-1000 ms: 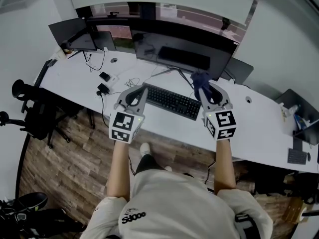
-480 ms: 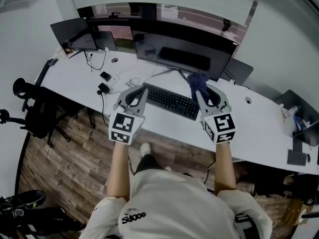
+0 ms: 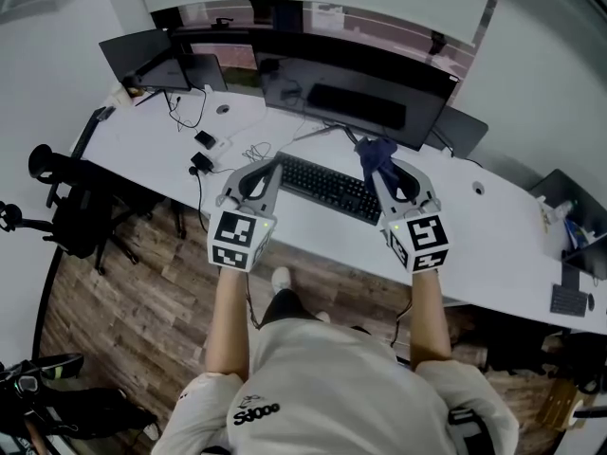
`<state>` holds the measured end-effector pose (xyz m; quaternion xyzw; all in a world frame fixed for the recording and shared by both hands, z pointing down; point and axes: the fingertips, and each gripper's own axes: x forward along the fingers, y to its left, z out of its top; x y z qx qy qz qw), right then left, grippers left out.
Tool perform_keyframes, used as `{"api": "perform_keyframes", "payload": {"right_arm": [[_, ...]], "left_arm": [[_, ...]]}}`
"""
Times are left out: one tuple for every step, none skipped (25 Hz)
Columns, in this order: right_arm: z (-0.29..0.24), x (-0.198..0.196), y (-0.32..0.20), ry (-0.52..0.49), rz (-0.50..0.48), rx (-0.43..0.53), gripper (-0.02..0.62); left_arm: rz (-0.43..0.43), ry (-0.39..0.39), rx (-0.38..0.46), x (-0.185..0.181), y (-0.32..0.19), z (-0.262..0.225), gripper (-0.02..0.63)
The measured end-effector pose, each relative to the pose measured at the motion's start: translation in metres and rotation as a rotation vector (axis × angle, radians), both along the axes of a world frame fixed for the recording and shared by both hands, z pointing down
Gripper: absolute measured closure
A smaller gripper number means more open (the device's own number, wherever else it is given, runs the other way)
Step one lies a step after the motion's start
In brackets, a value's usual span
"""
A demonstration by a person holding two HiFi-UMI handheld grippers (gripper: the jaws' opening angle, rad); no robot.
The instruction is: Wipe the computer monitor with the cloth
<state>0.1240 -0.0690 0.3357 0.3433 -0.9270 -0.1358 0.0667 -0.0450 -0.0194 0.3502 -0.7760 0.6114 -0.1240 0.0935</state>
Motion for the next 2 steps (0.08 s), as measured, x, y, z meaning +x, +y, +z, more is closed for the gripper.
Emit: {"api": "perform_keyframes", "payload": {"right_arm": [[0.0003,-0.0010,-0.0004,-0.002,0.000,0.000,0.520],[0.0005,-0.0022,-0.0008,-0.004,-0.001,0.000,0.520]], "left_arm": [[-0.002,-0.002,-0.003,-0.0016,-0.0004,0.0006,0.588],[-0.003,-0.004,-0.005,-0.0034,-0.0008,0.0011,0.588]]}}
